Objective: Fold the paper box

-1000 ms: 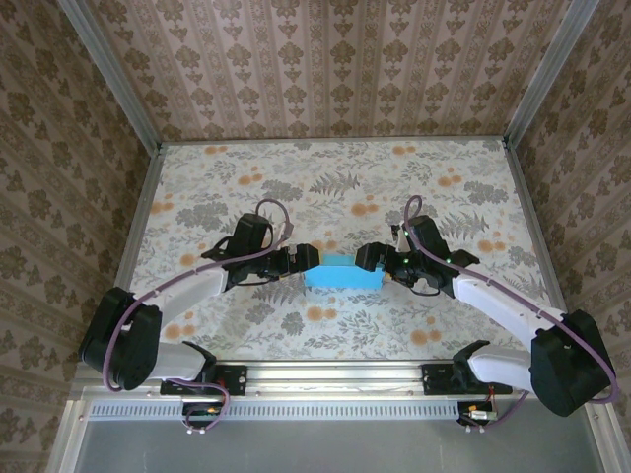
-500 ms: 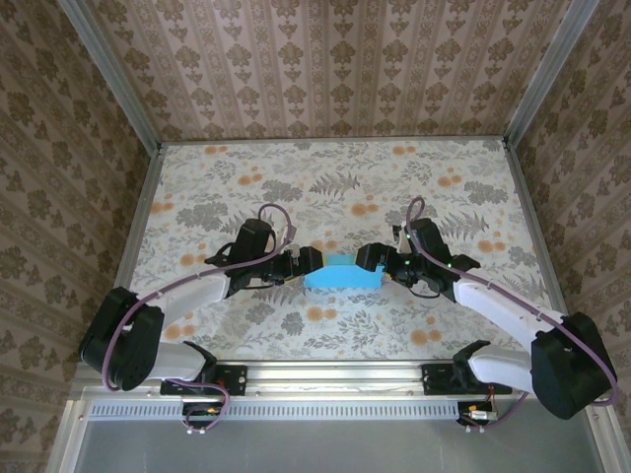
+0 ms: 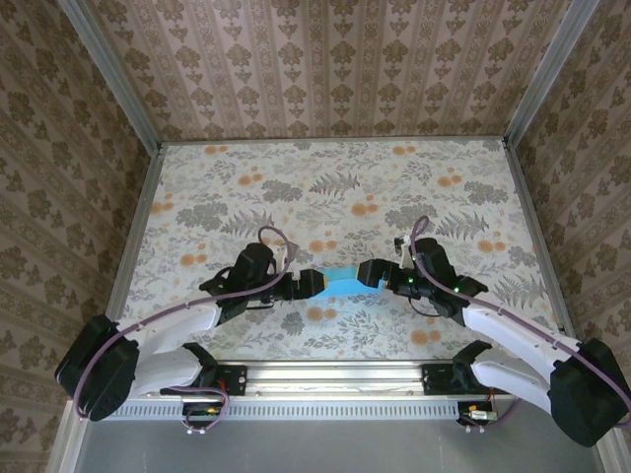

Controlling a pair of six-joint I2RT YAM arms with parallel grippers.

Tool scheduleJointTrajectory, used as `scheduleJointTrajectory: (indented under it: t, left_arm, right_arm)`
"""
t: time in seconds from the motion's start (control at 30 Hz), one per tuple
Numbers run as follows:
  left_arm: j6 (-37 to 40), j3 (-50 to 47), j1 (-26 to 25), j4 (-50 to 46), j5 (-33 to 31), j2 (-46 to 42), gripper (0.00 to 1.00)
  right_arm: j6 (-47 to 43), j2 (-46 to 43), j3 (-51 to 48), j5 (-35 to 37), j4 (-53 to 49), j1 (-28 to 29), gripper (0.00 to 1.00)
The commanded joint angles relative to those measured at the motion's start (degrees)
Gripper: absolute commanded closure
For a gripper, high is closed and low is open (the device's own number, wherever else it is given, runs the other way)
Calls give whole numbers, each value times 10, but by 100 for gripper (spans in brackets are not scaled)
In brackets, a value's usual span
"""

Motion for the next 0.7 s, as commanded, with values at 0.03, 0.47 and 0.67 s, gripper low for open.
scheduleJointTrajectory:
  t: [0.03,0.47,0.67]
  left_arm:
    - [-7,-32,-32,-6,-39,-20,0]
    - [-5,-74,-79,22,-79,-44,0]
    - [-21,-85,-82,35,-70,-50,0]
  right_arm:
    - [-5,-8,-41,3,-2,19,0]
    - [-37,-45,-91,4,52,36,0]
    - [-52,-54,-99,12,31,48,0]
